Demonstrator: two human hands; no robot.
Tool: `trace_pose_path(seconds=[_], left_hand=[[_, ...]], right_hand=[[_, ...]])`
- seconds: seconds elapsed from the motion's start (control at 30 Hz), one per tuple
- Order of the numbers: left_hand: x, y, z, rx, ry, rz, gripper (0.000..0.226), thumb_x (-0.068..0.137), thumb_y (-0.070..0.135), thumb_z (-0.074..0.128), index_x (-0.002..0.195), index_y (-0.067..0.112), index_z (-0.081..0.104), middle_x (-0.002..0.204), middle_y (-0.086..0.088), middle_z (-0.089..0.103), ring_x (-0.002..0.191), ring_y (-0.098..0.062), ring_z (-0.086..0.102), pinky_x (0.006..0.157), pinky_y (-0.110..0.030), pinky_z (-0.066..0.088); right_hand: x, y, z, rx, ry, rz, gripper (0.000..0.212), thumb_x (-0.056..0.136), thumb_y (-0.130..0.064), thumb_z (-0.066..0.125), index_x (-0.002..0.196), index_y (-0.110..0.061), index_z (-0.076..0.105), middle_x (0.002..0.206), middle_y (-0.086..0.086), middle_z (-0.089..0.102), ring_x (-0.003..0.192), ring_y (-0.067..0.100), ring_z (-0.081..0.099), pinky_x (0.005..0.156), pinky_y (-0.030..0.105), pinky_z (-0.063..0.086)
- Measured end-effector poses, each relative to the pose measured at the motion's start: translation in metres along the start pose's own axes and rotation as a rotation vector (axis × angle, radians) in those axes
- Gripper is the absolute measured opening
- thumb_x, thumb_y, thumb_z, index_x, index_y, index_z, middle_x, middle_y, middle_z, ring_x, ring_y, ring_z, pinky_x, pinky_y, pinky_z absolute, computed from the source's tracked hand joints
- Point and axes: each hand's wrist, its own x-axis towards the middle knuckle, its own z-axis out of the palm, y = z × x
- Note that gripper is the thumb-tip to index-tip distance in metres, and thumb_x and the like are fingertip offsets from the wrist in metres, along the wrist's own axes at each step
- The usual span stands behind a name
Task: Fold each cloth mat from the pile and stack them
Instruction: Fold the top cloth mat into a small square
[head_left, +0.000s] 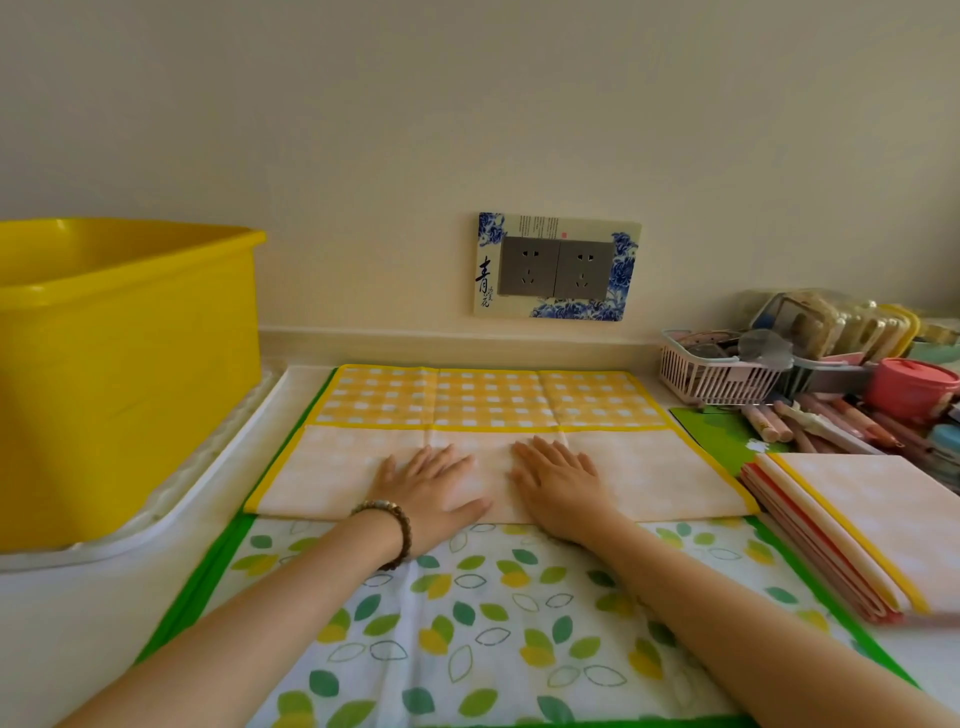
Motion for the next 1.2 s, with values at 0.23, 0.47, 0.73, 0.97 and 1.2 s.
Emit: trace_pose_path(seconds=[0.23,0.47,0.73,0.97,1.2], left_hand=[[0.001,-0.002,0.002,0.005,-0.002,0.009,0.069,0.089,0.069,0.014,0.148,0.038,-0.002,0.157,0.012,-0.012,0.145,-0.013,-0.010,0.116,-0.049,-0.003],[0.000,-0.002,0.002,-0.004,0.003,0.010,0.069,0.089,0.069,0.015,0.148,0.038,-0.002,0.157,0.012,-0.012,0.145,-0.013,-0.010,0.116,-0.048,-0.004],[0.000,-0.003,0.003,-0.022,-0.015,0.000,0.077,0.084,0.075,0.016,0.149,0.038,-0.003,0.157,0.011,-0.013,0.145,-0.015,-0.012,0.115,-0.049,-0.007],[0.002,0.000,0.002,-0.006,-0.001,-0.019,0.080,0.083,0.077,0.016,0.149,0.035,0.000,0.158,0.010,-0.009,0.145,-0.016,-0.008,0.115,-0.051,-0.004],[0.003,-0.001,0.004,-0.020,0.010,-0.015,0.078,0.083,0.076,0.018,0.149,0.037,0.003,0.158,0.011,-0.008,0.145,-0.015,-0.007,0.115,-0.050,-0.003]], right_hand=[[-0.015,0.070,-0.024,-0.057,-0.021,0.198,0.058,0.098,-0.052,0.016,0.151,-0.028,0.011,0.160,-0.004,0.002,0.147,0.016,0.002,0.118,0.038,0.003],[-0.026,0.115,-0.040,-0.108,-0.038,0.308,0.060,0.099,-0.048,0.014,0.152,-0.019,0.007,0.160,-0.002,-0.002,0.147,0.013,-0.001,0.119,0.035,0.000],[-0.016,0.068,-0.038,-0.059,0.009,0.268,0.057,0.101,-0.044,0.019,0.151,-0.017,0.014,0.160,0.001,0.004,0.147,0.017,0.002,0.118,0.039,0.000],[0.002,-0.021,-0.007,-0.026,-0.048,-0.037,0.051,0.101,-0.041,0.021,0.150,-0.025,0.017,0.159,-0.003,0.007,0.147,0.018,0.002,0.117,0.039,0.000],[-0.001,-0.022,0.003,0.022,-0.001,-0.008,0.057,0.097,-0.054,0.023,0.149,-0.031,0.018,0.158,-0.008,0.011,0.146,0.013,0.006,0.118,0.034,0.003]])
